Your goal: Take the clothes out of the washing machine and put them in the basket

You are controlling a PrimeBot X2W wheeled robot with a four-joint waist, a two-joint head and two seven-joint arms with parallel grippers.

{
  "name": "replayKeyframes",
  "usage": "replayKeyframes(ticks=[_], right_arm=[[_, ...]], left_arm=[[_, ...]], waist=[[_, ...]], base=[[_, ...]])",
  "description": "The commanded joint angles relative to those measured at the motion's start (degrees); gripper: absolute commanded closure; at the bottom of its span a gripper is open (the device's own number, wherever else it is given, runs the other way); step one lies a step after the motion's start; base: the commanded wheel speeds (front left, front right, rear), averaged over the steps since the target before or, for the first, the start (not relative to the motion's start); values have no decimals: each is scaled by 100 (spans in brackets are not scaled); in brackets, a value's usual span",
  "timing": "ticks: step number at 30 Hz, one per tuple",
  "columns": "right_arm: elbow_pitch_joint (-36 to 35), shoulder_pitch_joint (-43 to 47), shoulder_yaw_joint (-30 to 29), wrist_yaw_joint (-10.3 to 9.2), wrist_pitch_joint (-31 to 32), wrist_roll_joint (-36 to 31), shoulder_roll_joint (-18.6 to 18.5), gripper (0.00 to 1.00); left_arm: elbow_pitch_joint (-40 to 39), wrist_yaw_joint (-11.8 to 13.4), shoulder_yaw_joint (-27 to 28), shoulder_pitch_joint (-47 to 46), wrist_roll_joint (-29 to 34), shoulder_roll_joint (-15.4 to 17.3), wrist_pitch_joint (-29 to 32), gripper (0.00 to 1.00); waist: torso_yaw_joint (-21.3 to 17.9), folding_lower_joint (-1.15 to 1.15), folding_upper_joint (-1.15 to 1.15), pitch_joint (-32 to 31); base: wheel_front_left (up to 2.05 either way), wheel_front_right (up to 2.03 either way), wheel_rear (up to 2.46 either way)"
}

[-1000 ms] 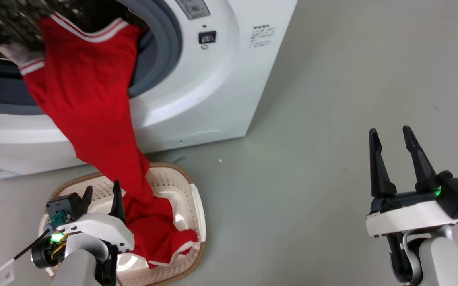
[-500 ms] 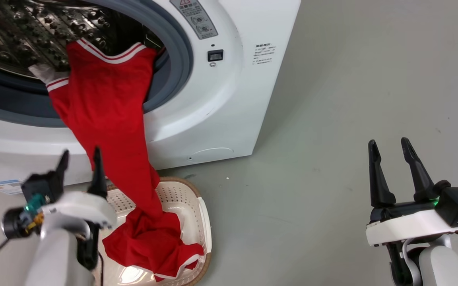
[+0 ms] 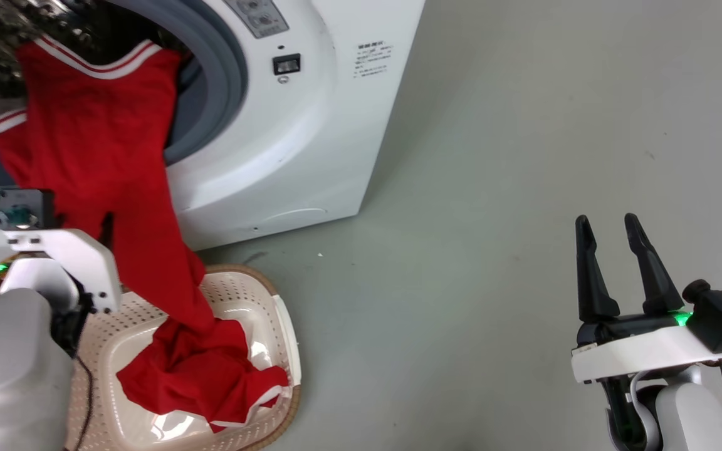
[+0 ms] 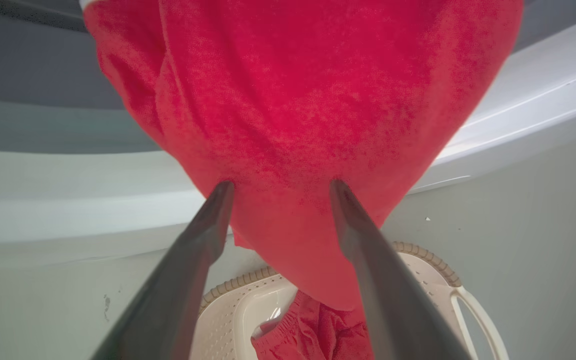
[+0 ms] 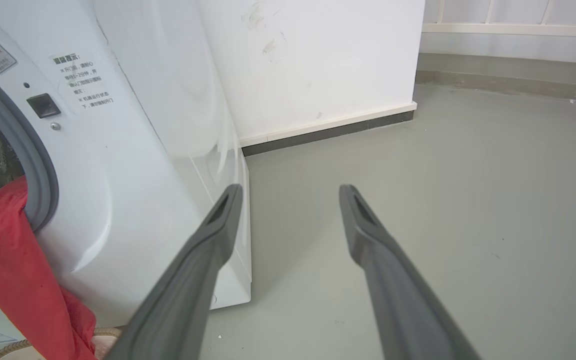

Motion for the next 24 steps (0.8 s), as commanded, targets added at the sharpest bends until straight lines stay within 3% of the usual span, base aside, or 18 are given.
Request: replayKeyframes(ticks=[1, 10, 20, 21, 22, 23, 24], right_arm=[[2, -102, 20, -2, -10, 31, 7, 0], [-20, -232, 116, -2, -10, 255, 6, 0], [-16, -294, 151, -2, -10, 337, 6, 0], [-7, -299, 152, -2, -10, 337, 6, 0], [3, -304, 149, -2, -10, 336, 6, 0], [12, -303, 137, -2, -10, 327, 6, 0], [22, -296, 124, -2, -10, 316, 6, 0]], left_arm=[[27, -5, -26, -108, -19, 80, 54, 0], [459, -5, -261, -698, -299, 547, 846, 0], [687, 64, -314, -1360, -338, 847, 1044, 0], [701, 78, -316, -1410, -332, 869, 1022, 4], [723, 94, -318, -1445, -338, 878, 997, 56], [747, 102, -330, -1454, -340, 869, 981, 100], [774, 95, -340, -1459, -348, 846, 965, 100]], waist=[[-124, 0, 0, 126], [-423, 0, 0, 506], [-580, 0, 0, 631], [-586, 0, 0, 630], [-590, 0, 0, 624], [-588, 0, 0, 606], [-581, 0, 0, 585]], base=[[0, 0, 0], [0, 0, 0], [0, 0, 0], [0, 0, 0], [0, 0, 0], [0, 0, 0], [0, 0, 0]])
